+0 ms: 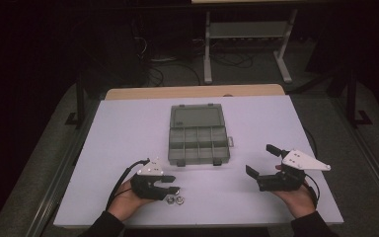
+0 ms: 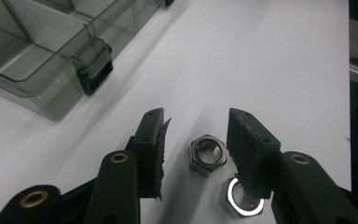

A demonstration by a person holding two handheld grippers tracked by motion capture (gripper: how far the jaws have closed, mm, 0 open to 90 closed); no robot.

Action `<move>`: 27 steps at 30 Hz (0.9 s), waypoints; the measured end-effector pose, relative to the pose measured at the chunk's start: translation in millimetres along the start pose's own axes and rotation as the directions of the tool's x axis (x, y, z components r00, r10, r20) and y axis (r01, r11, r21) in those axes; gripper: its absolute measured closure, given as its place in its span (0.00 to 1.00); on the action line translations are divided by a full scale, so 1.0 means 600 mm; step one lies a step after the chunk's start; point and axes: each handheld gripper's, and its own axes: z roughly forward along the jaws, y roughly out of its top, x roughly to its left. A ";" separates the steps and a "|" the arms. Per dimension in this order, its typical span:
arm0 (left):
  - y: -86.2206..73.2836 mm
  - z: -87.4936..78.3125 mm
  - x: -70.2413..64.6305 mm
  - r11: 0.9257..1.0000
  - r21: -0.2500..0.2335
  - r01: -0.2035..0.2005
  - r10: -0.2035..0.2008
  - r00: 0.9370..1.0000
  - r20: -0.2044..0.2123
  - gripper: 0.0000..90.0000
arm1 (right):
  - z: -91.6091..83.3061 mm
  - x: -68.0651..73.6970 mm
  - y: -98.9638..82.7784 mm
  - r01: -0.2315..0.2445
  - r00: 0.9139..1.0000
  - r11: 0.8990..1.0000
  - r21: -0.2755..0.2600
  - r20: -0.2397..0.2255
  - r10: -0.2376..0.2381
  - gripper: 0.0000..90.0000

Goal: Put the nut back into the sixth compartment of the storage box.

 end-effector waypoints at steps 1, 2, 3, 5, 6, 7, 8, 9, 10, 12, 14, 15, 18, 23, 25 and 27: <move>0.000 0.001 0.000 1.000 0.005 0.003 -0.003 1.000 0.002 0.65 | 0.000 0.000 0.000 0.000 1.000 1.000 0.000 0.000 0.000 0.00; 0.000 0.001 0.000 1.000 0.009 0.002 -0.002 1.000 0.002 0.66 | 0.000 0.000 0.000 0.001 1.000 1.000 0.000 0.000 -0.001 0.00; -0.001 0.002 -0.001 1.000 0.009 0.009 -0.009 1.000 0.004 0.67 | 0.000 0.000 0.000 0.001 1.000 1.000 0.001 0.000 -0.001 0.00; -0.001 0.003 -0.001 1.000 0.017 0.010 -0.010 1.000 0.006 0.69 | 0.000 0.000 0.000 0.000 1.000 1.000 0.001 0.000 0.000 0.00; -0.001 0.004 -0.001 1.000 0.021 0.004 -0.004 1.000 0.006 0.69 | 0.000 0.000 0.000 0.001 1.000 1.000 0.001 0.000 -0.001 0.00; -0.001 0.005 -0.002 1.000 0.021 0.007 -0.007 1.000 0.008 0.69 | 0.000 -0.001 0.000 0.004 1.000 1.000 0.002 0.000 -0.004 0.00; -0.001 0.006 -0.002 1.000 0.024 0.010 -0.010 1.000 0.010 0.69 | 0.000 0.000 0.000 0.001 1.000 1.000 0.001 -0.001 -0.001 0.00; -0.001 0.007 -0.002 1.000 0.029 0.006 -0.007 1.000 0.010 0.70 | 0.000 0.000 0.000 0.000 1.000 1.000 0.002 0.000 0.000 0.00; -0.001 0.007 -0.002 1.000 0.031 0.003 -0.003 1.000 0.010 0.70 | 0.000 0.000 0.000 0.001 1.000 1.000 0.002 0.000 -0.001 0.00; -0.001 0.009 -0.004 1.000 0.029 0.007 -0.007 1.000 0.012 0.70 | 0.000 0.000 0.000 0.001 1.000 1.000 0.003 0.000 -0.001 0.00; 0.000 0.011 -0.005 0.999 0.040 0.001 -0.002 1.000 0.013 0.70 | 0.000 0.000 0.000 0.000 1.000 1.000 0.002 -0.001 0.000 0.00; -0.001 0.012 -0.005 0.999 0.041 0.000 0.000 1.000 0.013 0.70 | 0.000 0.000 0.000 0.000 1.000 1.000 0.002 -0.001 0.000 0.00; -0.001 0.015 -0.006 0.999 0.054 -0.005 0.004 1.000 0.013 0.71 | 0.000 0.000 -0.001 -0.001 1.000 1.000 0.002 -0.001 0.001 0.00; -0.002 0.020 -0.008 0.998 0.065 0.005 -0.006 1.000 0.015 0.72 | 0.000 0.000 0.000 0.000 1.000 1.000 0.001 -0.002 0.000 0.00; -0.002 0.020 -0.008 0.998 0.066 0.004 -0.005 1.000 0.015 0.73 | 0.000 0.000 0.000 -0.001 1.000 1.000 0.000 -0.003 0.001 0.00; -0.002 0.020 -0.008 0.998 0.066 0.002 -0.003 1.000 0.011 0.73 | 0.000 0.000 0.000 -0.001 1.000 1.000 -0.001 -0.002 0.001 0.00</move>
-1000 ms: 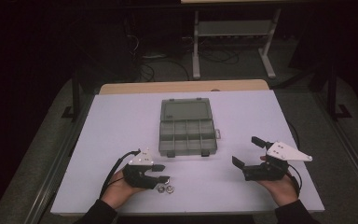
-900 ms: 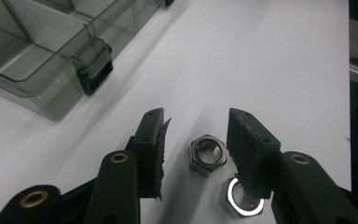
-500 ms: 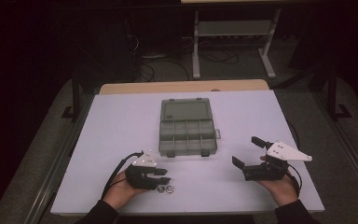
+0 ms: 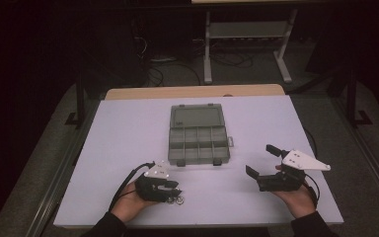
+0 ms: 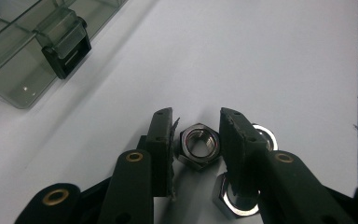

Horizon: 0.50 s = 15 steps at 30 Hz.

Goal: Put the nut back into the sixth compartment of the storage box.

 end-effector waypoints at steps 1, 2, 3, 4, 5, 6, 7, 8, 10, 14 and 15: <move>0.000 0.000 0.000 1.000 0.001 -0.001 0.001 1.000 -0.002 0.73 | 0.000 -0.001 0.000 0.006 1.000 1.000 0.002 0.001 -0.006 0.00; 0.000 0.000 -0.001 1.000 0.003 -0.002 0.002 1.000 -0.004 0.74 | 0.000 -0.001 0.000 0.006 1.000 1.000 0.000 0.001 -0.006 0.00; 0.000 0.000 -0.001 1.000 0.004 -0.003 0.003 1.000 -0.005 0.74 | 0.000 -0.001 0.000 0.006 1.000 1.000 0.000 0.001 -0.006 0.00; 0.000 0.000 -0.001 1.000 0.004 -0.003 0.003 1.000 -0.007 0.75 | 0.000 -0.001 0.000 0.006 1.000 1.000 0.000 0.001 -0.006 0.00; 0.000 0.000 -0.001 1.000 0.005 -0.003 0.003 1.000 -0.008 0.75 | 0.000 0.000 0.000 0.004 1.000 1.000 0.001 0.000 -0.004 0.00; 0.000 0.000 -0.001 1.000 0.006 -0.004 0.004 1.000 -0.010 0.76 | 0.000 0.000 0.000 0.004 1.000 1.000 0.001 -0.001 -0.004 0.00; 0.000 0.000 -0.001 1.000 0.006 -0.004 0.004 1.000 -0.011 0.76 | 0.000 0.000 0.000 0.004 1.000 1.000 0.001 -0.001 -0.004 0.00; 0.000 0.000 -0.001 1.000 0.006 -0.004 0.004 1.000 -0.011 0.76 | 0.000 0.000 0.000 0.003 1.000 1.000 0.001 -0.001 -0.003 0.00; 0.000 0.000 -0.001 1.000 0.006 -0.003 0.003 1.000 -0.012 0.76 | 0.000 0.000 0.000 0.004 1.000 1.000 0.001 -0.001 -0.004 0.00; 0.000 0.000 0.001 1.000 0.001 0.004 -0.004 1.000 -0.008 0.77 | 0.000 0.001 0.000 -0.002 1.000 1.000 0.000 -0.002 0.002 0.00; 0.000 0.000 0.001 1.000 0.004 0.003 -0.003 1.000 -0.007 0.77 | 0.000 0.001 0.000 -0.002 1.000 1.000 0.000 -0.002 0.002 0.00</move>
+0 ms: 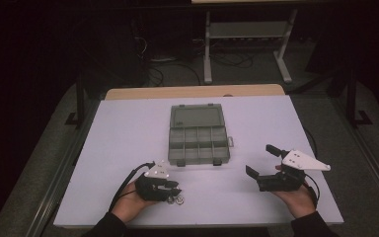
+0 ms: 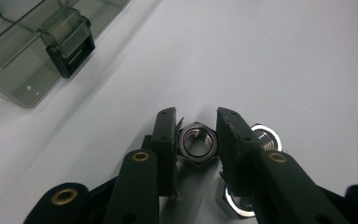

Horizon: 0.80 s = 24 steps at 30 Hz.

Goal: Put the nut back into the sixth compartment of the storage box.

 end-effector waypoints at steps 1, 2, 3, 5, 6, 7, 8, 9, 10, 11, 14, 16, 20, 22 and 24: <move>0.000 0.000 0.000 1.000 -0.001 0.001 -0.001 1.000 0.001 0.77 | 0.000 0.000 0.000 0.000 1.000 1.000 0.000 0.000 0.000 0.00; 0.000 0.000 0.000 1.000 0.002 -0.002 0.002 1.000 0.000 0.78 | 0.000 0.000 0.000 0.000 1.000 1.000 0.000 0.000 0.000 0.00; 0.000 0.000 0.001 1.000 -0.001 -0.003 0.003 1.000 0.004 0.78 | 0.000 0.000 0.000 0.001 1.000 1.000 0.001 0.000 -0.001 0.00; -0.001 -0.001 0.003 1.000 -0.005 0.005 -0.005 1.000 0.011 0.78 | 0.000 0.000 0.000 0.001 1.000 1.000 0.000 0.001 -0.001 0.00; -0.001 0.000 0.004 1.000 -0.010 0.004 -0.004 1.000 0.014 0.78 | 0.000 0.000 0.000 0.000 1.000 1.000 0.000 0.001 0.000 0.00; -0.001 -0.001 0.004 1.000 -0.008 0.000 0.000 1.000 0.012 0.78 | 0.000 0.000 0.000 0.001 1.000 1.000 0.000 0.000 -0.001 0.00; 0.000 -0.001 0.003 1.000 -0.006 0.000 0.000 1.000 0.010 0.78 | 0.000 0.000 0.000 0.001 1.000 1.000 0.001 0.000 -0.001 0.00; 0.000 -0.001 0.003 1.000 -0.005 -0.004 0.004 1.000 0.005 0.78 | 0.000 0.000 0.000 0.002 1.000 1.000 0.001 0.000 -0.002 0.00; 0.001 -0.001 0.003 1.000 -0.003 -0.007 0.007 1.000 0.000 0.78 | 0.000 0.000 0.000 0.004 1.000 1.000 0.000 0.000 -0.004 0.00; 0.001 -0.001 0.003 1.000 -0.005 -0.006 0.006 1.000 0.000 0.78 | 0.000 0.000 0.000 0.005 1.000 1.000 0.000 0.000 -0.005 0.00; 0.003 -0.007 0.007 1.000 -0.013 -0.003 0.003 1.000 0.004 0.78 | -0.001 0.000 0.000 0.002 1.000 1.000 0.001 0.000 -0.002 0.00; 0.005 -0.011 0.008 1.000 -0.024 0.009 -0.008 1.000 0.004 0.78 | 0.000 0.000 0.000 0.003 1.000 1.000 0.000 0.001 -0.003 0.00; 0.009 -0.017 0.010 0.999 -0.039 0.022 -0.022 1.000 0.017 0.78 | 0.000 0.000 0.000 0.002 1.000 1.000 0.001 0.001 -0.002 0.00; 0.013 -0.019 0.009 0.999 -0.043 0.028 -0.027 0.999 0.023 0.78 | 0.000 0.000 0.000 0.002 1.000 1.000 0.001 0.000 -0.002 0.00; 0.018 -0.022 0.009 0.999 -0.046 0.030 -0.029 0.999 0.022 0.78 | 0.000 0.000 0.000 0.003 1.000 1.000 0.001 0.000 -0.003 0.00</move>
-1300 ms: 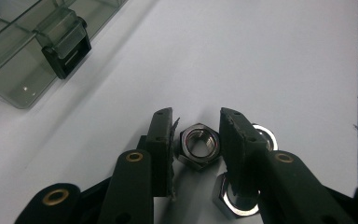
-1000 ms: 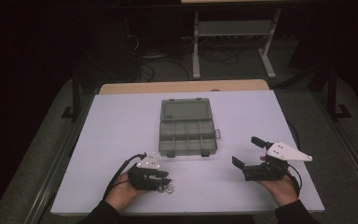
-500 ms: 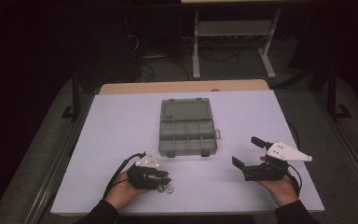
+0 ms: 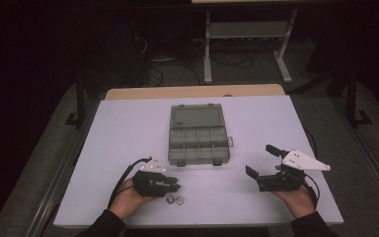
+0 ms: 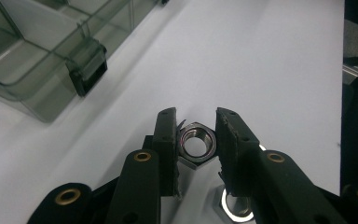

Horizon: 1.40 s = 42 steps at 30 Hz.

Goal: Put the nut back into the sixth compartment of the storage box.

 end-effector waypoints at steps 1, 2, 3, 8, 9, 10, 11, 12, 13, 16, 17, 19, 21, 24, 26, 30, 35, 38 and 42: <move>0.003 -0.001 0.001 1.000 -0.006 -0.009 0.009 1.000 0.000 0.78 | 0.000 0.000 0.000 -0.001 1.000 1.000 0.000 0.000 0.001 0.00; 0.006 -0.002 0.000 1.000 -0.009 -0.007 0.007 1.000 0.004 0.78 | 0.000 0.000 0.000 -0.001 1.000 1.000 0.000 0.000 0.001 0.00; 0.008 -0.003 -0.001 1.000 -0.014 -0.004 0.004 1.000 0.005 0.78 | 0.000 0.000 0.000 -0.001 1.000 1.000 0.000 0.000 0.001 0.00; 0.017 -0.007 -0.001 1.000 -0.011 -0.004 0.004 1.000 0.001 0.78 | -0.001 -0.002 0.000 0.008 1.000 1.000 -0.002 0.003 -0.008 0.00; 0.019 -0.008 -0.001 1.000 -0.014 -0.002 0.002 1.000 0.000 0.78 | -0.001 -0.002 0.000 0.007 1.000 1.000 -0.002 0.004 -0.007 0.00; 0.021 -0.009 0.000 1.000 -0.016 -0.003 0.003 1.000 0.001 0.78 | -0.001 -0.002 0.000 0.007 1.000 1.000 -0.002 0.004 -0.007 0.00; 0.022 -0.010 -0.001 1.000 -0.021 0.002 -0.002 1.000 0.001 0.78 | -0.001 -0.002 0.000 0.008 1.000 1.000 -0.002 0.003 -0.008 0.00; 0.024 -0.011 0.000 1.000 -0.021 -0.001 0.001 1.000 0.000 0.78 | -0.001 -0.002 0.000 0.007 1.000 1.000 -0.002 0.003 -0.007 0.00; 0.026 -0.013 0.001 1.000 -0.029 0.002 -0.002 1.000 0.002 0.78 | -0.001 -0.001 0.000 0.000 1.000 1.000 -0.004 0.002 0.000 0.00; 0.032 -0.017 0.004 0.999 -0.032 0.004 -0.004 1.000 0.000 0.78 | -0.001 -0.001 0.000 0.000 1.000 1.000 -0.003 0.002 0.000 0.00; 0.034 -0.019 0.004 0.999 -0.038 0.009 -0.009 1.000 0.001 0.78 | -0.001 -0.001 0.000 0.001 1.000 1.000 -0.004 0.003 -0.001 0.00; 0.039 -0.021 0.007 0.999 -0.034 0.013 -0.012 1.000 0.004 0.78 | -0.001 -0.002 0.000 0.007 1.000 1.000 -0.002 0.005 -0.007 0.00; 0.045 -0.022 0.009 1.000 -0.027 0.007 -0.007 1.000 0.003 0.78 | -0.001 -0.002 0.000 0.007 1.000 1.000 -0.002 0.004 -0.007 0.00; 0.053 -0.026 0.013 1.000 -0.030 0.008 -0.008 1.000 0.001 0.78 | -0.002 -0.002 0.000 0.003 1.000 1.000 -0.003 0.002 -0.003 0.00; 0.058 -0.028 0.016 0.999 -0.035 0.006 -0.006 1.000 -0.004 0.78 | -0.002 -0.002 0.000 0.003 1.000 1.000 -0.004 0.003 -0.003 0.00; 0.067 -0.029 0.023 0.999 -0.038 0.018 -0.019 1.000 -0.006 0.78 | -0.002 -0.002 0.000 0.006 1.000 1.000 -0.002 0.001 -0.006 0.00; 0.078 -0.030 0.032 0.999 -0.033 0.005 -0.006 1.000 -0.009 0.78 | -0.002 -0.002 0.000 0.004 1.000 1.000 -0.004 0.002 -0.004 0.00; 0.087 -0.030 0.035 0.999 -0.035 0.005 -0.006 1.000 -0.013 0.78 | -0.001 -0.002 0.000 0.005 1.000 1.000 -0.003 0.002 -0.004 0.00; 0.100 -0.029 0.042 0.999 -0.039 0.005 -0.006 1.000 -0.016 0.78 | -0.001 -0.002 0.000 0.006 1.000 1.000 -0.003 0.002 -0.006 0.00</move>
